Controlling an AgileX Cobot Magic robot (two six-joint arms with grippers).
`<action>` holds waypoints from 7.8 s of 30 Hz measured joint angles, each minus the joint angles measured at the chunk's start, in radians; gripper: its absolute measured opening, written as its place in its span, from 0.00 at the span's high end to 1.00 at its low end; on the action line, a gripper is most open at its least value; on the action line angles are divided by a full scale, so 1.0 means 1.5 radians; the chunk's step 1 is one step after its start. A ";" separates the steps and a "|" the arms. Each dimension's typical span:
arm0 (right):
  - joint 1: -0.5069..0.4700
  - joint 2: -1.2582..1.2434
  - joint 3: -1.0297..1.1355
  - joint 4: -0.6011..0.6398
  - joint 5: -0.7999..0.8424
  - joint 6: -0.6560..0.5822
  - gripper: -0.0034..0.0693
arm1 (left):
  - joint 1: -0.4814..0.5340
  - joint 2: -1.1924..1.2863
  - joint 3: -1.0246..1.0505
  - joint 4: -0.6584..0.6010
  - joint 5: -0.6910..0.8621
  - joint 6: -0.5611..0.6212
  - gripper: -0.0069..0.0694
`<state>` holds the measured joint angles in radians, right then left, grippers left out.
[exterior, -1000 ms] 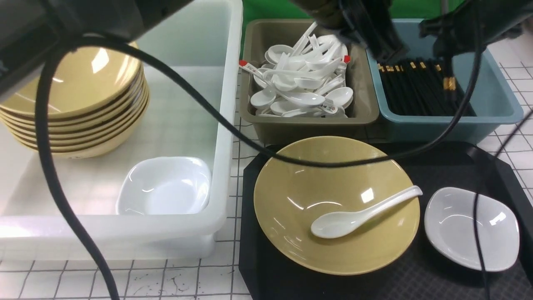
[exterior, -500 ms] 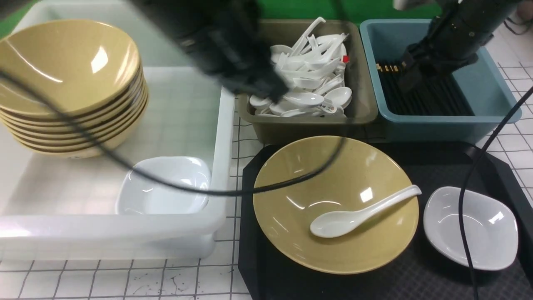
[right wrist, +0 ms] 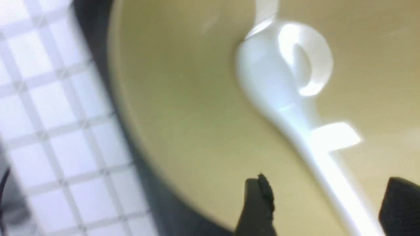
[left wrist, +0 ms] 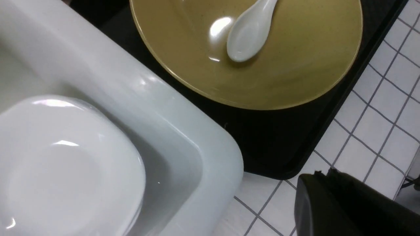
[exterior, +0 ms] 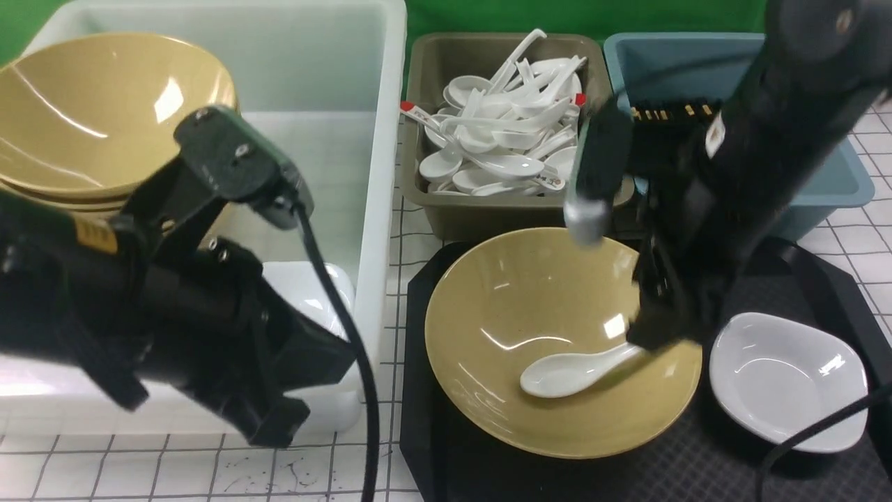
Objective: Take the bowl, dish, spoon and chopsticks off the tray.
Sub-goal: Use the right arm to grab the soup spoon in the middle, then use the right arm to put the soup spoon into the small storage box in the middle, then use the left arm to grab the yellow noodle bowl on the left, then use the left arm to put the noodle bowl into the large storage box on the left, then use the left arm to grab the plate, then use the left arm to put the plate into the large storage box on the left
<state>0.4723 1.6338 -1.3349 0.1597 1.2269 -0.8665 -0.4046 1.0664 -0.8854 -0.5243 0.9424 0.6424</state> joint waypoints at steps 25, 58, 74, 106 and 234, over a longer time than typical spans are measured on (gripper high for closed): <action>0.020 0.140 0.061 -0.022 -0.205 -0.210 0.37 | 0.000 -0.003 0.030 -0.025 -0.047 0.010 0.93; -0.084 0.289 -0.325 -0.072 -0.642 0.393 0.51 | 0.001 0.176 -0.243 0.005 -0.186 -0.031 0.93; -0.087 0.150 -0.501 -0.069 -0.150 0.381 0.52 | 0.001 0.203 -0.276 0.018 -0.110 -0.073 0.91; -0.009 -0.357 0.165 -0.050 -0.038 0.372 0.90 | -0.116 0.685 -0.549 0.248 0.032 -0.303 0.31; -0.121 -0.605 0.268 -0.100 0.011 0.451 0.89 | -0.328 0.739 -0.671 0.134 -0.189 -0.235 0.89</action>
<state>0.2902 0.7265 -0.9325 0.0097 1.2437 -0.1905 -0.8965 2.1755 -1.8926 -0.3233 0.6589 0.2895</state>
